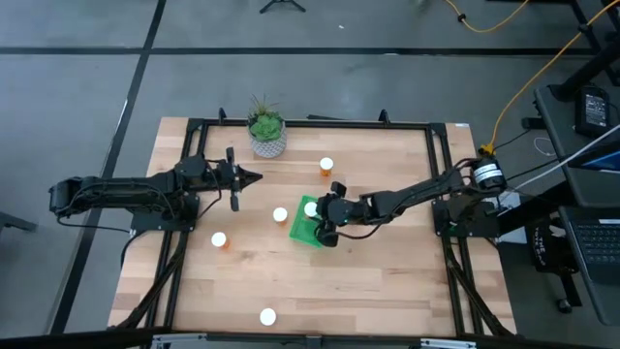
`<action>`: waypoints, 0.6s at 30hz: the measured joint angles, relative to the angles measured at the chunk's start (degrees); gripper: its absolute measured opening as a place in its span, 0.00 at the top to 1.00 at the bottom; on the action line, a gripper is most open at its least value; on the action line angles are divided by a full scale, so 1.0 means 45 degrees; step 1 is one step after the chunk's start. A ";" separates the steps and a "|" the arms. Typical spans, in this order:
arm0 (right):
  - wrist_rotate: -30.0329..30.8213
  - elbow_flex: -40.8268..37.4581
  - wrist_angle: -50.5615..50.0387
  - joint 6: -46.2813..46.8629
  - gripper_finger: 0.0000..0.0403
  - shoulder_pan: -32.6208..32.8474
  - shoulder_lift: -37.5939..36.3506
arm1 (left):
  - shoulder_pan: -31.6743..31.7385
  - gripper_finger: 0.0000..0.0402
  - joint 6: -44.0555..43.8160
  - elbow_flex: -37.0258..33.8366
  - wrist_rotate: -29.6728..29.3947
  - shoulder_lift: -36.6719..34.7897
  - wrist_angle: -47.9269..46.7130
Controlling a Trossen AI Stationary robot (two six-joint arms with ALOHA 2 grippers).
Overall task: Pick and place pill bottles into a basket
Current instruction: Put the orange pill bottle into the green basket
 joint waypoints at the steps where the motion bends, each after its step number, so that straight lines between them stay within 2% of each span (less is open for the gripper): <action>1: 0.0098 0.0000 0.0052 0.0007 0.51 0.0000 0.0061 | -0.0005 0.99 0.0005 0.0000 0.0000 0.0000 -0.0005; 18: 0.0236 0.0000 0.0385 0.0719 0.51 -0.0321 0.0996 | -0.0005 0.99 -0.0015 0.0000 0.0005 0.0000 -0.0015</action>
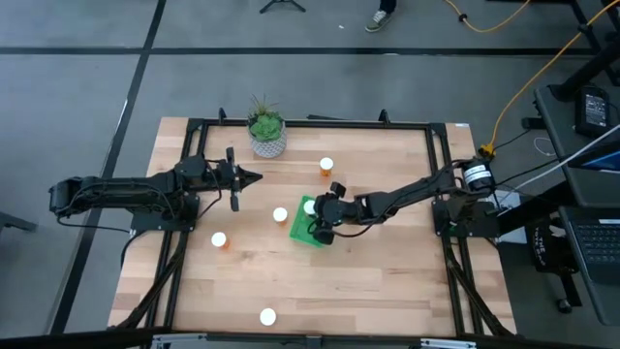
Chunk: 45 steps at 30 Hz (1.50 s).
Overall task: Pick and place pill bottles into a basket
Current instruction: Put the orange pill bottle into the green basket
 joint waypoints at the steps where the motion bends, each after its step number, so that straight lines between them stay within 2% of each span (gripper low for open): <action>1: -0.0004 -0.0005 0.0003 0.0000 0.51 -0.0001 0.0062 | 0.0001 0.99 0.0000 0.0000 -0.0001 0.0000 0.0004; 7: -0.0081 -0.0005 0.0494 -0.0029 0.51 -0.0010 0.0527 | 0.0005 0.98 -0.0010 0.0000 -0.0003 0.0000 -0.0039; 39: 0.0021 -0.0005 0.0398 -0.0053 0.51 -0.0296 0.0533 | 0.0004 0.99 -0.0214 0.0000 0.0000 0.0000 -0.0039; 45: 0.0021 -0.0005 0.0401 -0.0078 0.46 -0.0296 0.0533 | 0.0005 0.98 -0.0214 0.0000 0.0000 0.0000 -0.0039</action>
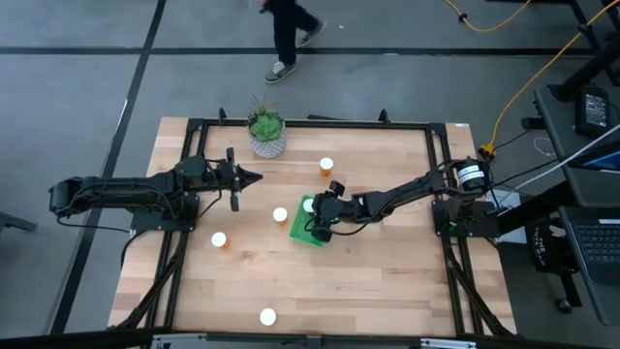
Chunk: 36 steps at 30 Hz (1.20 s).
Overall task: Pick and place pill bottles into a basket
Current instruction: Put the orange pill bottle into the green basket
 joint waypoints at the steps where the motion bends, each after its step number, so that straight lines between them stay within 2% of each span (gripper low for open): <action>1: 0.0000 0.0000 0.0003 -0.0001 0.45 0.0000 0.0000 | -0.0005 0.98 0.0000 0.0000 0.0000 0.0000 0.0000; 7: 0.0005 0.0000 0.0008 -0.0010 0.41 0.0000 -0.0019 | -0.0005 0.98 0.0000 0.0000 0.0000 0.0000 0.0000; 24: 0.0044 0.0166 -0.0027 -0.0448 0.44 0.0011 -0.0019 | -0.0005 0.98 0.0000 0.0000 0.0005 0.0000 0.0000; 31: 0.0729 0.0669 -0.0478 -0.1167 0.45 0.0039 -0.0019 | -0.0005 0.98 0.0000 0.0000 0.0005 0.0004 -0.0034; 36: 0.0690 0.0675 -0.1050 -0.0469 0.45 0.0039 -0.0019 | -0.0005 0.98 0.0000 0.0000 0.0010 0.0005 -0.0039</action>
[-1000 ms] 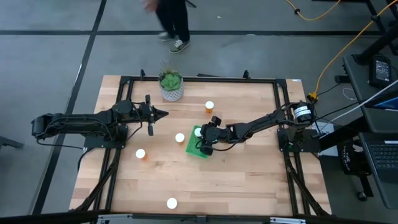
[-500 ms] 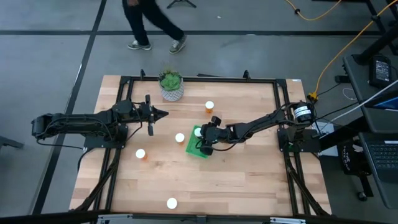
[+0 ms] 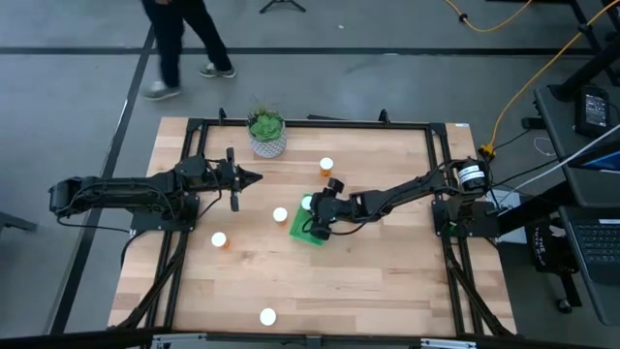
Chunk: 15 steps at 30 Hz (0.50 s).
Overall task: Pick and place pill bottles into a basket
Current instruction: Put the orange pill bottle into the green basket
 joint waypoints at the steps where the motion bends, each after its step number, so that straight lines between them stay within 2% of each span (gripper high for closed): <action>1: 0.0000 0.0000 -0.0090 0.0159 0.45 0.0000 0.0000 | 0.0005 0.98 0.0000 0.0000 -0.0005 -0.0002 0.0000; 15: -0.0029 0.0000 -0.0188 0.0847 0.45 0.0000 0.0000 | 0.0003 0.98 -0.0034 0.0000 -0.0002 -0.0005 -0.0005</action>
